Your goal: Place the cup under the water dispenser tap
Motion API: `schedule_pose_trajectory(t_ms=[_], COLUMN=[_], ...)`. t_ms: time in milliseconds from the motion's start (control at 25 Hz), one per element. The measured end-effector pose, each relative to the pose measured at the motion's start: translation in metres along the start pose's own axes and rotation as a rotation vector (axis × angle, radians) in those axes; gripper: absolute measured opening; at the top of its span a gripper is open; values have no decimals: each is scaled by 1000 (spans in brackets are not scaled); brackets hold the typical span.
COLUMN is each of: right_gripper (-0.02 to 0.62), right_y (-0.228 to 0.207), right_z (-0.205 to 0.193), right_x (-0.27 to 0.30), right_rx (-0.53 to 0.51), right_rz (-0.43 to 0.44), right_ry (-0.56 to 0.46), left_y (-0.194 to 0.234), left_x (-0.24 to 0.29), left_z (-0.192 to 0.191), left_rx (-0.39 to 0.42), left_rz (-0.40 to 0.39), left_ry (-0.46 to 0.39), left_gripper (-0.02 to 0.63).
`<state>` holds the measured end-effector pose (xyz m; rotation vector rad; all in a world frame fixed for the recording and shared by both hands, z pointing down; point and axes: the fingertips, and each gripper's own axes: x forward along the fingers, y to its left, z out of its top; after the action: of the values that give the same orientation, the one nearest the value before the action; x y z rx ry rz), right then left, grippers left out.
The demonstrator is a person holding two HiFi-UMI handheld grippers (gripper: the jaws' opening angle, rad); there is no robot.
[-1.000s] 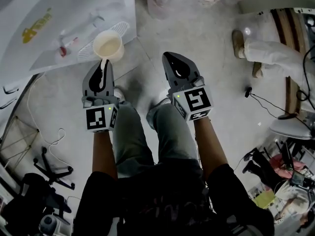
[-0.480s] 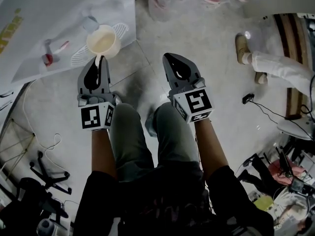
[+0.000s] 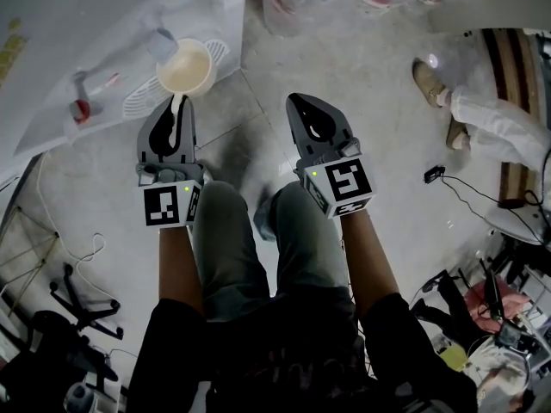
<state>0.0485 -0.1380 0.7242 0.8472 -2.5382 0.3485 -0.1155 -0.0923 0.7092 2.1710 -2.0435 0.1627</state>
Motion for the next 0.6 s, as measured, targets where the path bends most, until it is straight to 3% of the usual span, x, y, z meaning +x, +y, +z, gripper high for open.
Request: schedule_pose_trajectory(t_ms=[600], right_gripper=[14], right_y=[3], right_z=[-7], right_x=[4], right_rx=[4], right_rz=[-2], right_ry=[27], left_y=[4], left_x=[-3], left_z=[-6], left_rx=[-8], left_rz=[0], left_ry=[17], left_gripper=[58])
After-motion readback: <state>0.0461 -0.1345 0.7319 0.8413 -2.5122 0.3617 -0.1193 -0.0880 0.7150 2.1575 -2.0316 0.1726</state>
